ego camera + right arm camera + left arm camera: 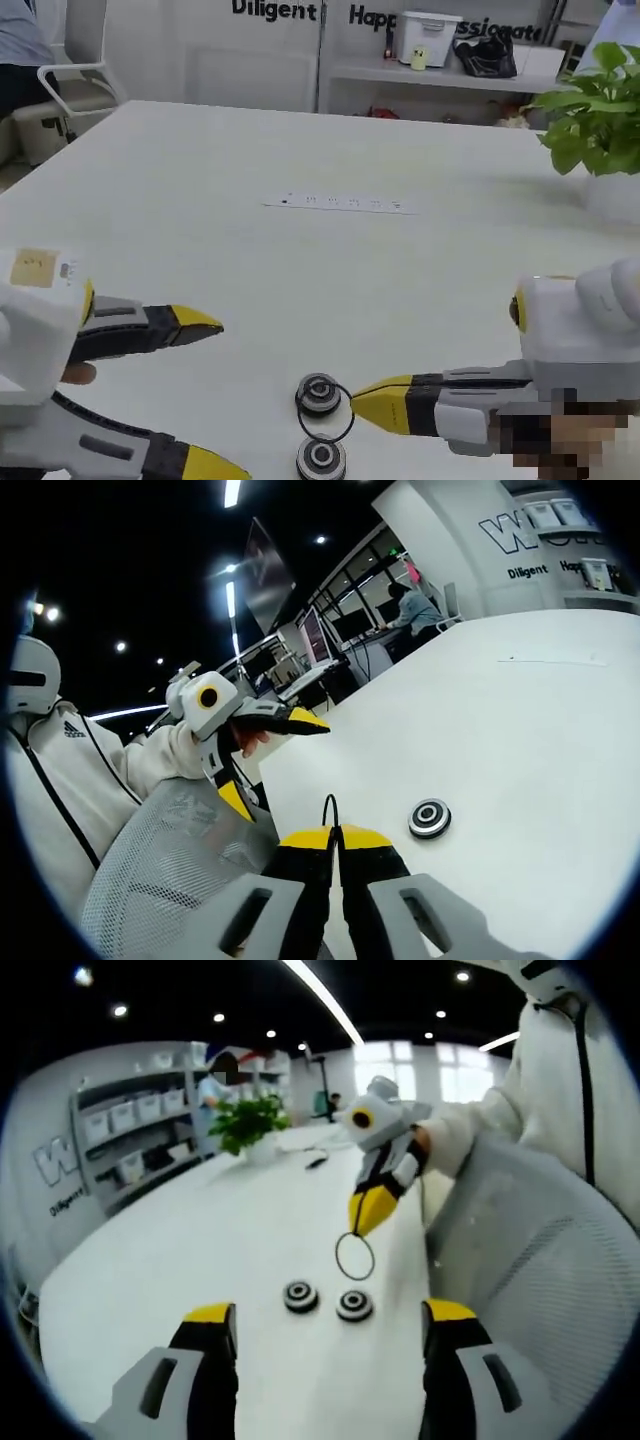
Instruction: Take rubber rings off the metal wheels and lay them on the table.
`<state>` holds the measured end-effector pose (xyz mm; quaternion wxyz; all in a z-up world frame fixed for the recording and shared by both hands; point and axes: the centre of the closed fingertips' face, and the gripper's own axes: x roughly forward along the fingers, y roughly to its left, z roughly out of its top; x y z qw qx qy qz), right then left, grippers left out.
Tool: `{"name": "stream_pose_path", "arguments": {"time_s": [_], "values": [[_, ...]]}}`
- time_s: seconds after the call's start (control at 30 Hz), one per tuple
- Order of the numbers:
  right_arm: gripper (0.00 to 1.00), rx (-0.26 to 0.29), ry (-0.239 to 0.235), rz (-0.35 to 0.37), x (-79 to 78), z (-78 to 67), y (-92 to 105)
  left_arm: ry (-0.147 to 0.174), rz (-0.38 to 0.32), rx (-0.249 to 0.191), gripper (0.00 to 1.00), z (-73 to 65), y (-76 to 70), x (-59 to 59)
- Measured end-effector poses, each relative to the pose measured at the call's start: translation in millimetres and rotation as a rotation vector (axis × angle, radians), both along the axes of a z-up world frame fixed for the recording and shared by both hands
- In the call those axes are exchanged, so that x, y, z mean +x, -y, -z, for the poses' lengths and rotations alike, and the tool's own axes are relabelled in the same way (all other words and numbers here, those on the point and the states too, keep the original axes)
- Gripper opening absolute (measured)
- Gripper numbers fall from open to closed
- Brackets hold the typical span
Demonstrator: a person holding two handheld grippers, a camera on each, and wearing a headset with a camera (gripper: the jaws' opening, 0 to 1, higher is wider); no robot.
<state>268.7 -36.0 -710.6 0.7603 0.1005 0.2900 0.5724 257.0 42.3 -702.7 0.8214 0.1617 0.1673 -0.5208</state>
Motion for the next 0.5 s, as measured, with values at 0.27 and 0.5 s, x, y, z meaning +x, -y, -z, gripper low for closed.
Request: {"name": "stream_pose_path", "arguments": {"time_s": [0.27, 0.5], "values": [[0.00, 0.009, -0.002, -0.031, -5.9, -11.9, -9.6, 0.000, -0.045, -0.013, 0.86, 2.9, -18.8, -4.6], [0.00, 0.022, 0.004, -0.058, -7.2, -24.9, -20.7, -0.020, -0.088, 0.014, 0.91, 16.7, -33.5, -6.9]]}}
